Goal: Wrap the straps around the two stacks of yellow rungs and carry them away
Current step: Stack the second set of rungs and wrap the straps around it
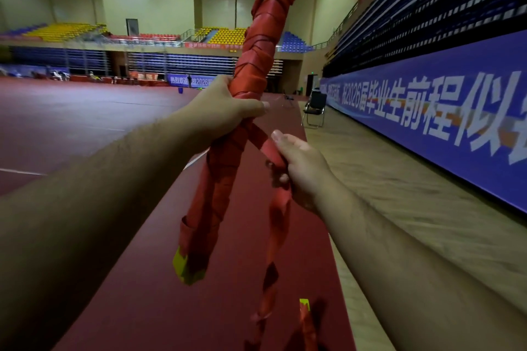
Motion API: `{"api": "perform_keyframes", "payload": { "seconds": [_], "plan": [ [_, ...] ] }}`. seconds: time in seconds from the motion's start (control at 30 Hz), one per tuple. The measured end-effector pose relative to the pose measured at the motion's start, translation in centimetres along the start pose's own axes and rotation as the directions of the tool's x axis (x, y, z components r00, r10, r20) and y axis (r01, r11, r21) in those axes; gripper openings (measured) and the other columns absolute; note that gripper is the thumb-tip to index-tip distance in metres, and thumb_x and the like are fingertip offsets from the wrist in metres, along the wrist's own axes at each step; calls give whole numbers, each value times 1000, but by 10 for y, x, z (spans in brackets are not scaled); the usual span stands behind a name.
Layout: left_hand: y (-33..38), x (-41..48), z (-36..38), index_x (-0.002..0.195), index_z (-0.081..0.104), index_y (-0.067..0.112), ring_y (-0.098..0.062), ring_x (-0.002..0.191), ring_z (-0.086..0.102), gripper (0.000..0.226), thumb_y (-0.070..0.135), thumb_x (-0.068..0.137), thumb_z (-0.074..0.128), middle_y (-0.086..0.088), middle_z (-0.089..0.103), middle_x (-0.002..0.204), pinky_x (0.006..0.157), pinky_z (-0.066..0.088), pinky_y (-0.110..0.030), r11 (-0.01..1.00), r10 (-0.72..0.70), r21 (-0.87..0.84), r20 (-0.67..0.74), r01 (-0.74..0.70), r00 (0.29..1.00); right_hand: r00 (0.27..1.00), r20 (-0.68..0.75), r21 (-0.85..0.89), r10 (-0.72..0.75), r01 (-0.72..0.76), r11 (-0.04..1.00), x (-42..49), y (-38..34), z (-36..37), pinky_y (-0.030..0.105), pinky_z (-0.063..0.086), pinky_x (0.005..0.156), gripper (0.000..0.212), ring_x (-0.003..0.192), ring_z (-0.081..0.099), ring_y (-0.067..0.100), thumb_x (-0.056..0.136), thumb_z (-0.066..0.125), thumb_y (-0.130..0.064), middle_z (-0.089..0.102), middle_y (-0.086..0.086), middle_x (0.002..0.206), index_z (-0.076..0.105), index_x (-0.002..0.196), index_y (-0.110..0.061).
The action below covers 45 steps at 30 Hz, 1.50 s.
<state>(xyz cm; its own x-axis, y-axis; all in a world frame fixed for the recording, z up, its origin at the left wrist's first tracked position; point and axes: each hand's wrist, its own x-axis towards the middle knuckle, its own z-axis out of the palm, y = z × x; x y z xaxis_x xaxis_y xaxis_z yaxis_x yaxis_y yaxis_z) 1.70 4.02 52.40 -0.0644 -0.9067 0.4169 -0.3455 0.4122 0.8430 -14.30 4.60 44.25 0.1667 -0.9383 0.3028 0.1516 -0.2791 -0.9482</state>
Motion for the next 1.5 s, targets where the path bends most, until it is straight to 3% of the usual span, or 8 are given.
{"api": "perform_keyframes", "payload": {
  "seconds": [0.33, 0.53, 0.8, 0.9, 1.1, 1.3, 1.4, 1.5],
  "plan": [
    [12, 2, -6, 123, 46, 19, -19, 72, 67, 59, 32, 79, 83, -7, 59, 98, 68, 63, -37, 994, 112, 1, -127, -113, 986, 912, 333, -225, 241, -171, 959, -13, 16, -25, 31, 49, 75, 36, 75, 63, 18, 77, 69, -43, 67, 7, 84, 62, 89, -10],
    [2, -2, -9, 125, 45, 19, -20, 76, 68, 63, 34, 78, 84, -8, 59, 104, 70, 63, -39, 996, 93, 22, -126, -91, 988, 994, -102, 11, 38, -37, 999, -14, 28, -35, 30, 45, 66, 29, 70, 62, 17, 93, 56, -39, 66, 2, 76, 59, 83, -12],
    [-4, 1, -3, 121, 47, 18, -17, 77, 66, 57, 33, 80, 83, -7, 60, 104, 73, 63, -39, 994, 106, -3, -164, -108, 981, 987, -160, 357, 19, 40, 933, -11, -7, -43, 32, 49, 73, 37, 70, 62, 14, 72, 70, -40, 63, 2, 75, 62, 94, -11],
    [-4, 2, -2, 122, 45, 18, -19, 76, 67, 59, 33, 79, 83, -6, 59, 103, 70, 63, -39, 992, 126, 12, -203, -127, 971, 1000, -11, 194, 19, -17, 981, -9, -7, -47, 33, 50, 74, 47, 72, 63, 18, 76, 68, -39, 63, 6, 79, 59, 109, -6],
    [-1, 4, -12, 121, 42, 20, -18, 76, 66, 57, 28, 80, 82, -1, 56, 96, 71, 62, -38, 985, 166, 1, -267, -172, 949, 974, 187, -291, 129, -71, 954, -22, 38, -59, 29, 47, 72, 21, 70, 61, 18, 76, 73, -32, 66, 9, 75, 69, 76, -12],
    [-5, 6, -14, 119, 38, 23, -14, 78, 63, 55, 28, 82, 80, 1, 53, 97, 66, 56, -26, 987, 162, 25, -271, -161, 949, 846, 204, -764, 492, -177, 621, -37, 85, -66, 20, 48, 65, 19, 76, 63, 10, 89, 72, -36, 73, 1, 86, 73, 89, -17],
    [-7, 6, -13, 121, 40, 21, -16, 78, 65, 58, 29, 80, 81, -1, 55, 99, 68, 59, -30, 989, 142, 12, -284, -144, 948, 681, 23, -955, 732, -202, 218, -49, 109, -78, 22, 47, 55, 36, 77, 63, 19, 88, 70, -47, 71, 15, 99, 65, 94, -12],
    [-1, 8, -21, 125, 41, 18, -19, 81, 67, 61, 29, 79, 81, -3, 56, 103, 69, 62, -33, 989, 133, -16, -307, -144, 942, 529, -223, -968, 819, -222, -120, -69, 121, -87, 30, 50, 92, 64, 126, 55, 30, 92, 68, -42, 56, 13, 135, 52, 136, 2]
  ]
}}
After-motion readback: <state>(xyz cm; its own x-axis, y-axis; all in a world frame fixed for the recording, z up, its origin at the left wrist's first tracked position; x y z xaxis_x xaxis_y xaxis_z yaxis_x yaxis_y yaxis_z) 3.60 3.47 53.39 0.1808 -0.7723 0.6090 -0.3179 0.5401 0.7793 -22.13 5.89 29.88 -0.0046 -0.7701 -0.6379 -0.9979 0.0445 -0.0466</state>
